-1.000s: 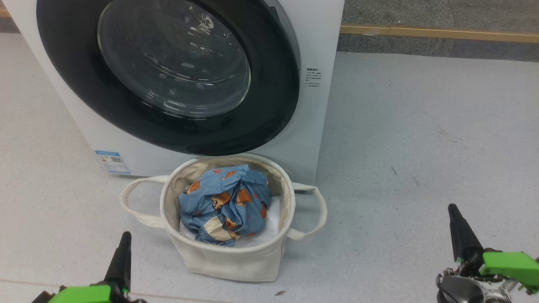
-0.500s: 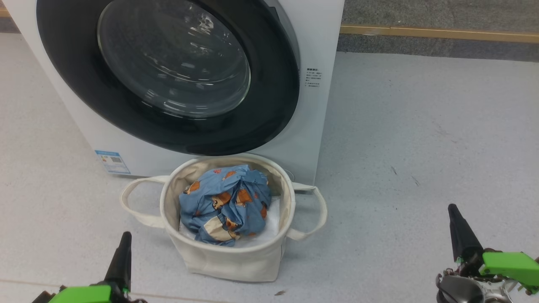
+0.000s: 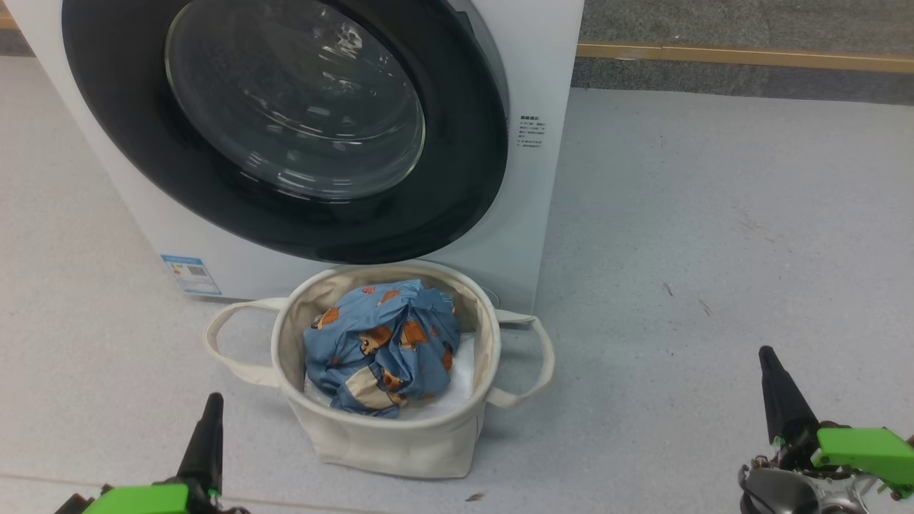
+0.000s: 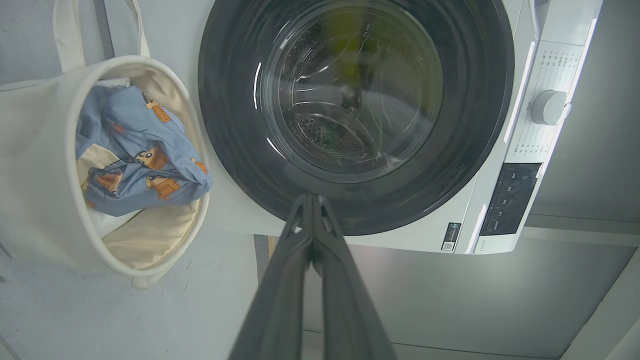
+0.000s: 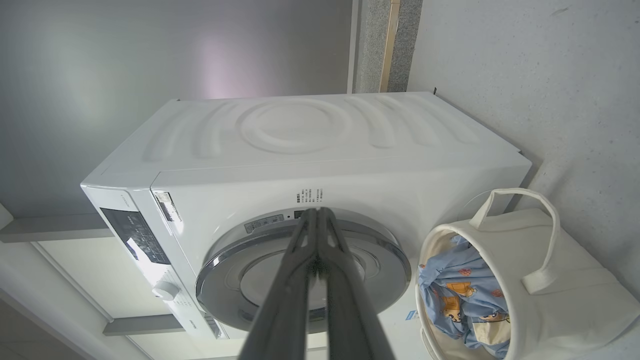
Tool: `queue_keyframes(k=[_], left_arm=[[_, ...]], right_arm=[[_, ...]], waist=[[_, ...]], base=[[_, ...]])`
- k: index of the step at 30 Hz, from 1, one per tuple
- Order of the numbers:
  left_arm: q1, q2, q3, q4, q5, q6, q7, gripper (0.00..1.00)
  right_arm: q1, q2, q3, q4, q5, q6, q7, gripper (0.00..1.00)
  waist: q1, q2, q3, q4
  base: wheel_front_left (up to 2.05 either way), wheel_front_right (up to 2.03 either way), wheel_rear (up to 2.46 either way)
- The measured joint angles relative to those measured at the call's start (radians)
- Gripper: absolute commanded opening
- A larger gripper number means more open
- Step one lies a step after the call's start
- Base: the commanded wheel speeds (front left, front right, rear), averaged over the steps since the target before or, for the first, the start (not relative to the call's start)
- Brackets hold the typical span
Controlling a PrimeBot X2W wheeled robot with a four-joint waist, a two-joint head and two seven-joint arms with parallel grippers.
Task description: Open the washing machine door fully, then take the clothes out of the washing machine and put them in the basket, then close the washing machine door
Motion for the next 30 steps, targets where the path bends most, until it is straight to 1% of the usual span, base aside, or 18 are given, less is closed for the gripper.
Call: queue_keyframes(k=[30], left_arm=[[0.0,-0.001,0.001,0.0,0.0,0.0,0.0,0.0]], right_arm=[[0.0,0.005,-0.006,0.0,-0.008,0.0,0.008,0.0]], waist=[[0.0,0.0,0.0,0.0]], base=[[0.0,0.0,0.0]])
